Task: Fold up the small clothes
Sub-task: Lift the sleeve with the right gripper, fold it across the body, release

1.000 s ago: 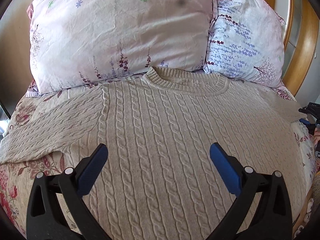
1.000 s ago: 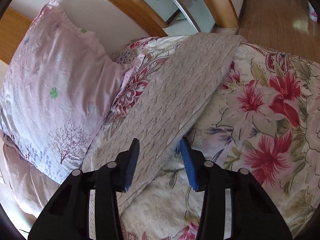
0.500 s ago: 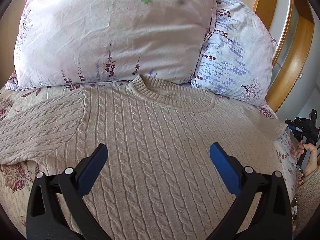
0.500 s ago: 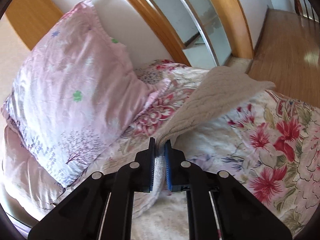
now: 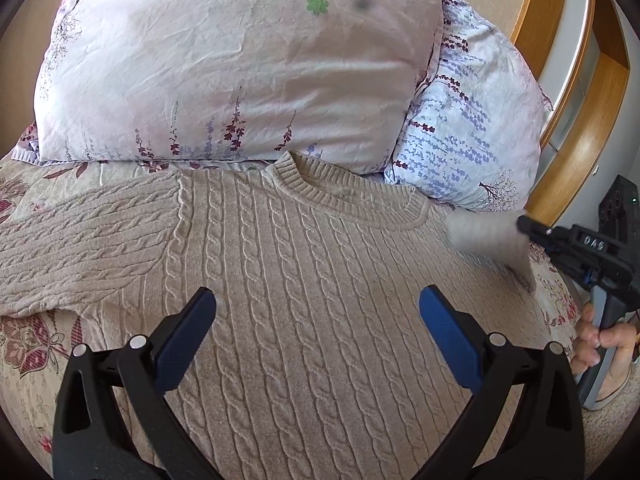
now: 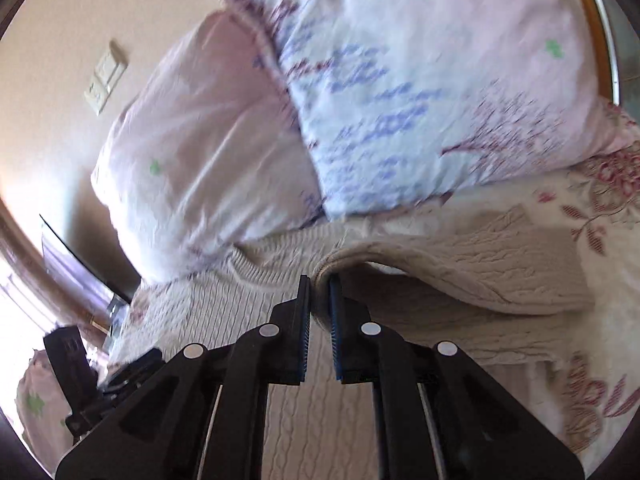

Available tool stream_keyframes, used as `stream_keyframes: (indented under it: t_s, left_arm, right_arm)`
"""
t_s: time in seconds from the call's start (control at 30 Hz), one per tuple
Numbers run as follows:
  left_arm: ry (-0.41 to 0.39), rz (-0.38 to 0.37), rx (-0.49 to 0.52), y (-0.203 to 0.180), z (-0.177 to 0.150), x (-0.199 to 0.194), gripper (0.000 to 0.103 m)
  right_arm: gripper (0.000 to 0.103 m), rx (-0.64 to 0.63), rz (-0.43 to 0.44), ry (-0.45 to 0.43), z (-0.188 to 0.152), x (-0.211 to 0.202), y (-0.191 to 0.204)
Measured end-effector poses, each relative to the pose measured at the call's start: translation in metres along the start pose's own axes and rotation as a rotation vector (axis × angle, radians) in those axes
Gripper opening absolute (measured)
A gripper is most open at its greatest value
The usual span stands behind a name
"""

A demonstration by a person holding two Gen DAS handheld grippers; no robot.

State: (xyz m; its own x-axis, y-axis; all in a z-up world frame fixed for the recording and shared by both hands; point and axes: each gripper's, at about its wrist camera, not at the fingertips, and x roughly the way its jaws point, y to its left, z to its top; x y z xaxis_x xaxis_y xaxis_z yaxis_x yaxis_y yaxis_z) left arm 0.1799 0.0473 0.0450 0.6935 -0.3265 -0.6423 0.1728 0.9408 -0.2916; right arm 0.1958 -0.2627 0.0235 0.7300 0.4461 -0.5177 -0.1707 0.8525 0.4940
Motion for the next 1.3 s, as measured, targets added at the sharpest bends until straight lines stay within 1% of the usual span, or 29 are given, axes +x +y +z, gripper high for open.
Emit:
stream_keyframes:
  t_s: [0.03, 0.1, 0.2, 0.23, 0.27, 0.3, 0.33, 0.37, 0.43, 0.57, 0.63, 0.7, 0.8, 0.87, 0.9, 0.97, 1.07, 1.17, 1.2, 1.23, 1.27, 1.3]
  left_arm:
    - [-0.001, -0.002, -0.001, 0.001, -0.001, -0.001, 0.101]
    - [-0.002, -0.008, -0.001, 0.003, -0.002, -0.004, 0.101]
    - [-0.006, -0.02, -0.003, 0.005, -0.004, -0.005, 0.101]
    - [-0.006, -0.023, -0.003, 0.006, -0.004, -0.005, 0.101]
    - [-0.006, -0.026, -0.004, 0.006, -0.004, -0.005, 0.101]
    - [-0.005, -0.03, -0.006, 0.006, -0.005, -0.005, 0.101]
    - [-0.003, -0.035, -0.009, 0.007, -0.005, -0.004, 0.101]
    - [0.0, -0.04, -0.013, 0.007, -0.006, -0.003, 0.101]
    - [0.002, -0.053, -0.019, 0.008, -0.007, -0.003, 0.101]
    - [-0.004, -0.065, -0.023, 0.009, -0.008, -0.007, 0.101]
    - [-0.007, -0.071, -0.033, 0.011, -0.008, -0.009, 0.101]
    - [-0.009, -0.075, -0.046, 0.014, -0.008, -0.011, 0.099]
    - [-0.013, -0.088, -0.063, 0.018, -0.007, -0.013, 0.098]
    - [-0.015, -0.099, -0.077, 0.021, -0.006, -0.014, 0.097]
    - [-0.017, -0.103, -0.085, 0.023, -0.005, -0.016, 0.094]
    - [-0.022, -0.111, -0.102, 0.028, -0.004, -0.019, 0.091]
    - [-0.038, -0.126, -0.135, 0.036, -0.002, -0.024, 0.085]
    - [-0.053, -0.147, -0.181, 0.046, -0.001, -0.029, 0.082]
    - [-0.056, -0.157, -0.197, 0.049, -0.001, -0.03, 0.082]
    - [-0.059, -0.168, -0.214, 0.051, -0.001, -0.031, 0.082]
    - [-0.06, -0.178, -0.229, 0.053, -0.001, -0.032, 0.082]
    - [-0.059, -0.187, -0.24, 0.054, -0.001, -0.032, 0.082]
  right_arm:
    - [0.009, -0.014, -0.003, 0.042, -0.01, 0.012, 0.009]
    - [0.01, -0.038, -0.02, 0.097, -0.026, 0.03, 0.018]
    - [0.011, -0.028, -0.036, 0.151, -0.039, 0.042, 0.018]
    - [0.013, -0.011, -0.034, 0.167, -0.041, 0.041, 0.015]
    - [0.021, 0.016, -0.026, 0.18, -0.043, 0.04, 0.011]
    - [0.028, 0.054, 0.0, 0.191, -0.044, 0.038, 0.006]
    - [0.043, 0.092, 0.024, 0.194, -0.043, 0.035, 0.001]
    - [0.054, 0.13, 0.038, 0.186, -0.041, 0.032, -0.004]
    - [0.058, 0.198, 0.048, 0.15, -0.034, 0.022, -0.016]
    - [0.058, 0.351, 0.026, 0.075, -0.025, 0.005, -0.049]
    - [0.057, 0.415, -0.009, 0.049, -0.024, 0.0, -0.067]
    - [0.054, 0.452, -0.047, 0.015, -0.023, -0.004, -0.08]
    - [0.042, 0.478, -0.111, -0.034, -0.018, -0.012, -0.092]
    - [0.016, 0.433, -0.189, -0.064, -0.009, -0.013, -0.09]
    - [0.013, 0.386, -0.228, -0.077, -0.003, -0.012, -0.084]
    - [0.009, 0.304, -0.241, -0.101, 0.005, -0.011, -0.069]
    - [0.009, 0.197, -0.154, -0.114, 0.018, -0.003, -0.028]
    - [0.009, 0.084, -0.028, -0.091, 0.023, 0.017, 0.027]
    - [0.009, 0.053, 0.02, -0.063, 0.021, 0.027, 0.045]
    - [0.01, 0.02, 0.076, -0.011, 0.018, 0.041, 0.064]
    - [0.017, -0.009, 0.131, 0.066, 0.012, 0.058, 0.083]
    - [0.027, -0.021, 0.19, 0.154, 0.004, 0.076, 0.098]
